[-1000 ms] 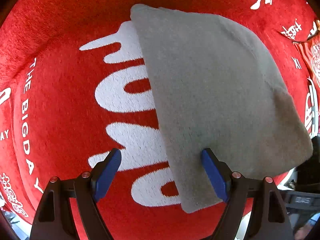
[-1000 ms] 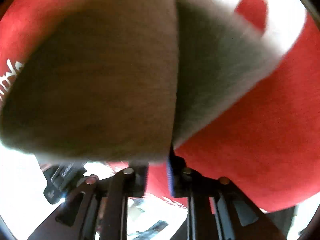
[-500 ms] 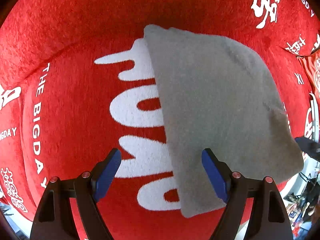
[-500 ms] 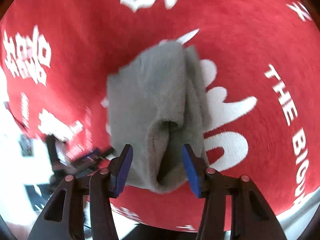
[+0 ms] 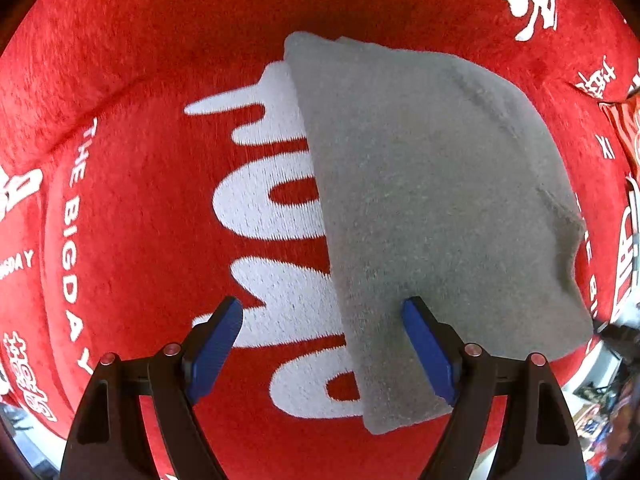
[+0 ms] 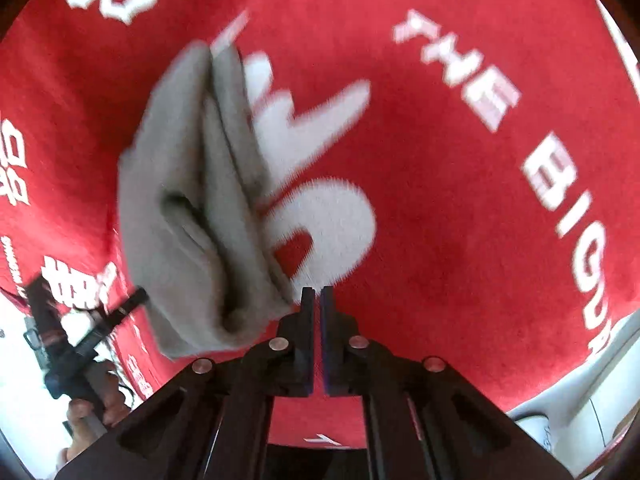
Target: Fold small clothes
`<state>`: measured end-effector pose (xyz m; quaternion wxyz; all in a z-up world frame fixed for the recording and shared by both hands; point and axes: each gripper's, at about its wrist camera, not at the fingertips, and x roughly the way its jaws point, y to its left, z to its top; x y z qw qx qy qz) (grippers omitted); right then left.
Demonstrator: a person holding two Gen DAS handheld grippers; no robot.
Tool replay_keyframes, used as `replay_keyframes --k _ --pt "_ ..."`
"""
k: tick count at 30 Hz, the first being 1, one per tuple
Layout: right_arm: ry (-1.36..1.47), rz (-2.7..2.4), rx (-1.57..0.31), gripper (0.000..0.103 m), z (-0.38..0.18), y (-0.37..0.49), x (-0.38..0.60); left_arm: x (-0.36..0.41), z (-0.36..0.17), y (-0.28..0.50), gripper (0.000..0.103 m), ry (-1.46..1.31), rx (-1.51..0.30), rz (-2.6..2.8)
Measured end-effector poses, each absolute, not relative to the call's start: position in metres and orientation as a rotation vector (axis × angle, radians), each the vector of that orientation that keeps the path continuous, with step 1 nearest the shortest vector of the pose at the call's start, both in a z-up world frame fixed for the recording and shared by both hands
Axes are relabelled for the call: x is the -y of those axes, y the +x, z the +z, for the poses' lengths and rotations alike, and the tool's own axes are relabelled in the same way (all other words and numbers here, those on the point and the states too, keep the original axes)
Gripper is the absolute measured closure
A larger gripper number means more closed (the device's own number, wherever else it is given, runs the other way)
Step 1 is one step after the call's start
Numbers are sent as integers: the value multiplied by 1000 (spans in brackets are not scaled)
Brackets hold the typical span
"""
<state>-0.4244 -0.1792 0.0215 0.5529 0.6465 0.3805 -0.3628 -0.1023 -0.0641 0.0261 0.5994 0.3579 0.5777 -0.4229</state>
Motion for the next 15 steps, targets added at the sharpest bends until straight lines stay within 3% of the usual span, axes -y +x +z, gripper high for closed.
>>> replay_keyframes --k 3,4,5,6,7,9,11,15 --pt "1489 -829 -809 89 39 -417 202 71 33 -99 19 808 -1316 -970" --pt "1471 -807 -790 70 42 -412 213 74 34 -97 19 797 -1314 -967" --pt "1456 -782 -777 42 42 -401 226 78 35 -96 19 786 -1311 -962" --pt "1451 -749 -771 35 40 -390 234 81 35 -94 19 778 -1309 -957" --pt "1447 -724 -759 35 32 -371 239 84 35 -92 19 774 -1307 -955" --pt "1451 -698 -793 41 23 -349 252 90 36 -89 19 762 -1306 -946" --pt "1479 -661 -828 94 11 -339 260 89 39 -88 19 743 -1305 -946" --pt "1308 -646 -893 95 35 -319 258 91 43 -87 19 726 -1289 -956"
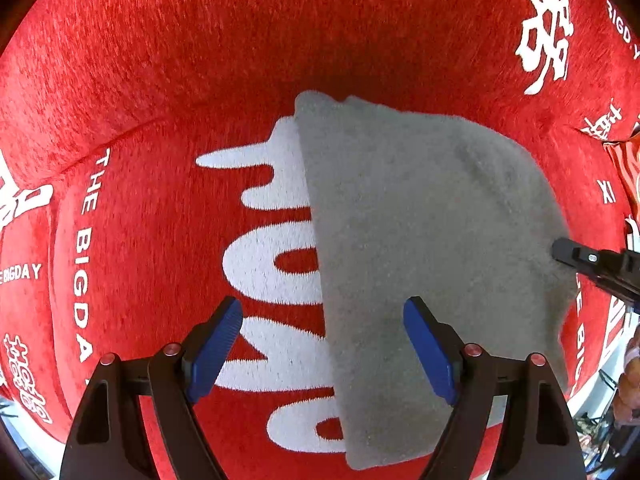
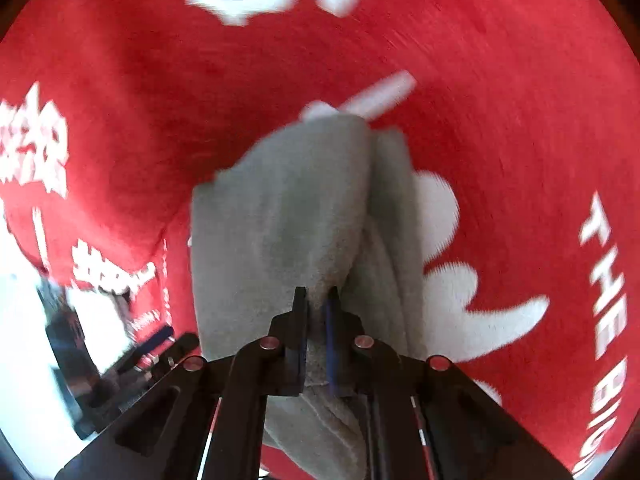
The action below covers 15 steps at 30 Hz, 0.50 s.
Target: Fold small clothes
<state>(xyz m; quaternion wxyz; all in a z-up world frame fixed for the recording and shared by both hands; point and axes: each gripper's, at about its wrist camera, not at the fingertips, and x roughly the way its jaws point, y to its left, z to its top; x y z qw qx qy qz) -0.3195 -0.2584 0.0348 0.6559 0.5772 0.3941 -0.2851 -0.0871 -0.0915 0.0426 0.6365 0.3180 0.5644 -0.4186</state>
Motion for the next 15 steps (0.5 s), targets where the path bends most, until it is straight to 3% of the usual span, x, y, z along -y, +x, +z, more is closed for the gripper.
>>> replay_keyframes --k 3,7,13,15 --pt "1273 -678 -927 95 36 -326 252 92 32 -88 19 743 -1316 -943" --pt "1374 -695 -958 95 -5 -339 249 91 20 -88 19 731 -1355 -931" --pt "1366 -715 -975 95 11 -340 244 91 23 -88 19 756 -1343 -938" --pt "1375 -726 -969 89 19 -345 243 92 24 -86 19 759 -1343 -932"
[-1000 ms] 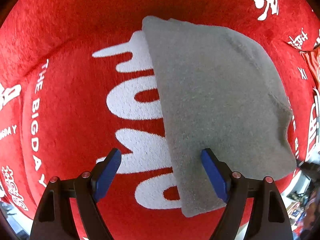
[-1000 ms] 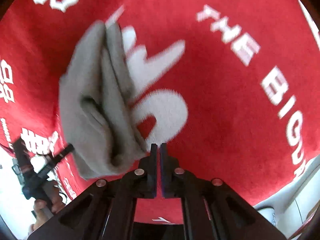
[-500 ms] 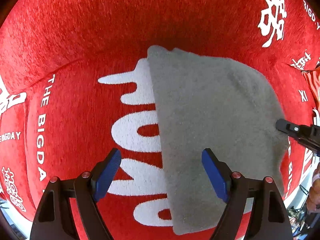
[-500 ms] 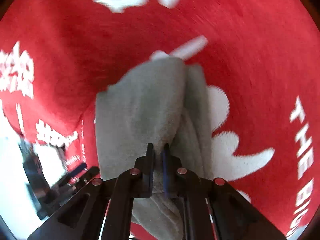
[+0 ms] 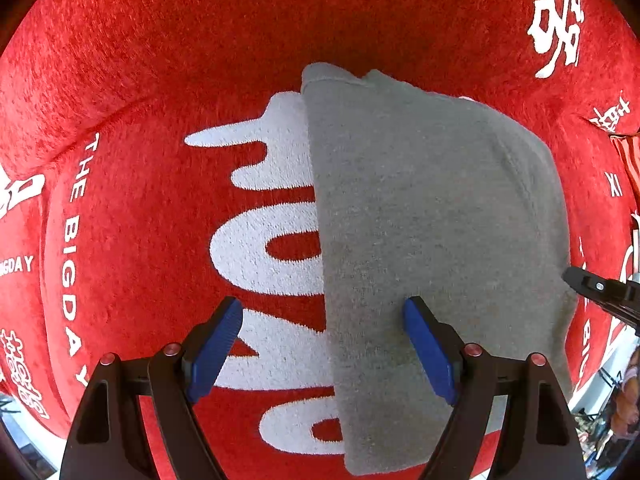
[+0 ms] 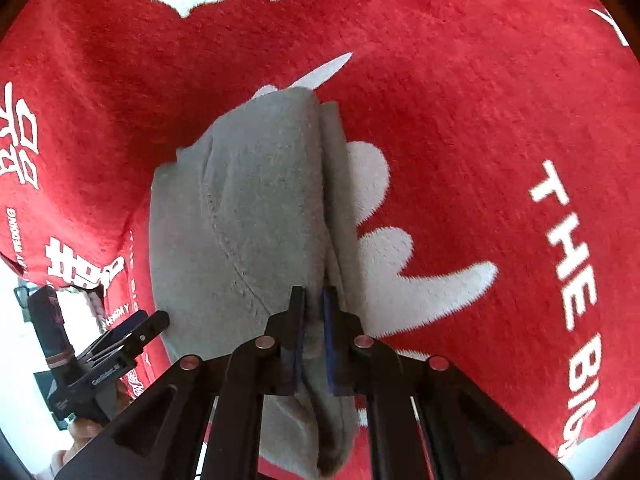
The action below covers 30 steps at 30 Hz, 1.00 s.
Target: Fold small clothes
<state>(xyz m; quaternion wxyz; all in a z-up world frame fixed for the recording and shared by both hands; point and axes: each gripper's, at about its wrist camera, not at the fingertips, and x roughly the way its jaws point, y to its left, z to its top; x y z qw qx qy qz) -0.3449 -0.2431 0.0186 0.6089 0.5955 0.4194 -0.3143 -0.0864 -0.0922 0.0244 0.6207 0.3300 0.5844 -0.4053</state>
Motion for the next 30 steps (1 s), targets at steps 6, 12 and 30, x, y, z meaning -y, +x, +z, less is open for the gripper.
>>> replay_keyframes --k 6,12,30 --pt "1461 -754 -887 78 24 -372 239 93 24 -85 19 763 -1345 -929" --pt "1490 -760 -873 59 23 -378 233 98 23 -87 19 780 -1352 -931" --pt "1525 -681 -841 32 11 -372 252 111 25 -58 0 676 -1398 -916"
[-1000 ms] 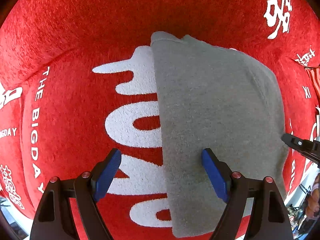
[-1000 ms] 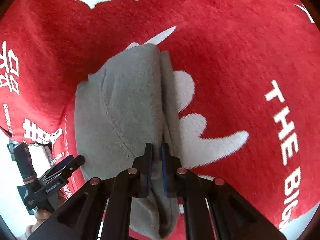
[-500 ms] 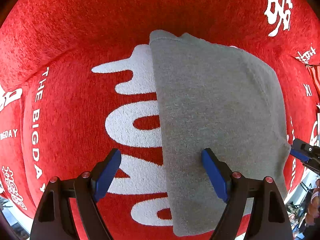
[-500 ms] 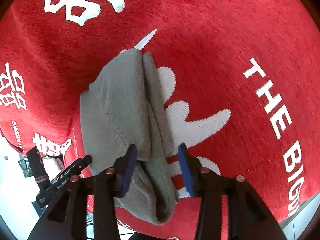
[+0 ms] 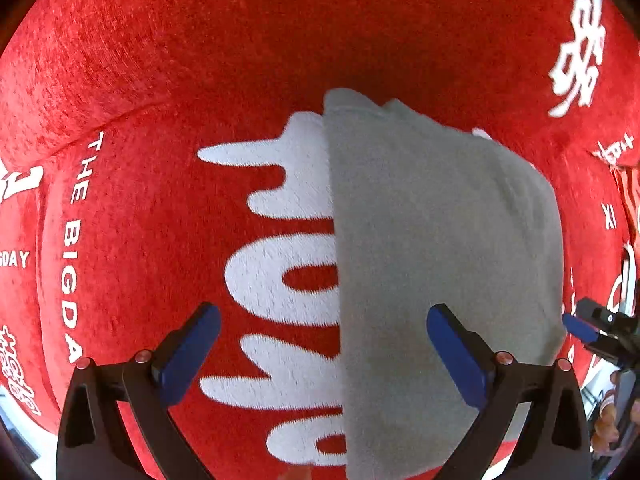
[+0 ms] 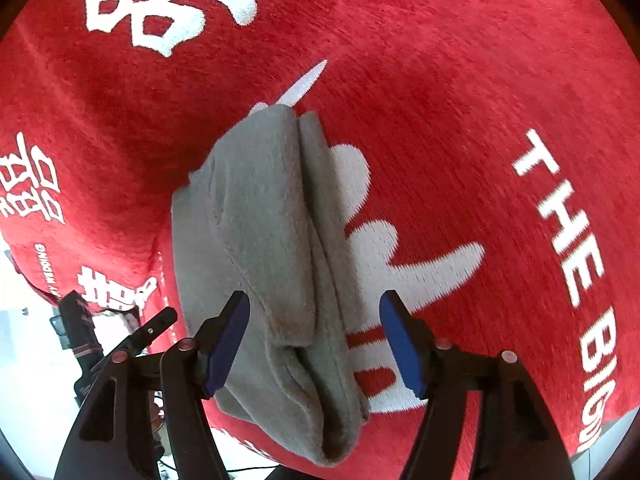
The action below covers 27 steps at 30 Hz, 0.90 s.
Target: Fold small clothes
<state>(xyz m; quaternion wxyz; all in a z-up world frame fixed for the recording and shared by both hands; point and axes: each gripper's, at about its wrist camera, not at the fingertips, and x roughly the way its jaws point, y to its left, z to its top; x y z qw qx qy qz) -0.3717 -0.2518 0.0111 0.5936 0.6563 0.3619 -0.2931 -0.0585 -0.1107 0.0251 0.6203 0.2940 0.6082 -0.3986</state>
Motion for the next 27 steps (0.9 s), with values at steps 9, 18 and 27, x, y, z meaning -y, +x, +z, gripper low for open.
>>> replay_keyframes --k 9,18,27 --pt "1547 -635 -879 31 -4 -369 266 123 7 -64 0 700 -1459 -933" --pt "1553 -544 -915 31 -13 -361 271 135 -4 -75 0 687 -1506 -989" --pt "1593 -392 -892 29 -28 -348 281 152 -27 -78 0 584 -1639 -1053"
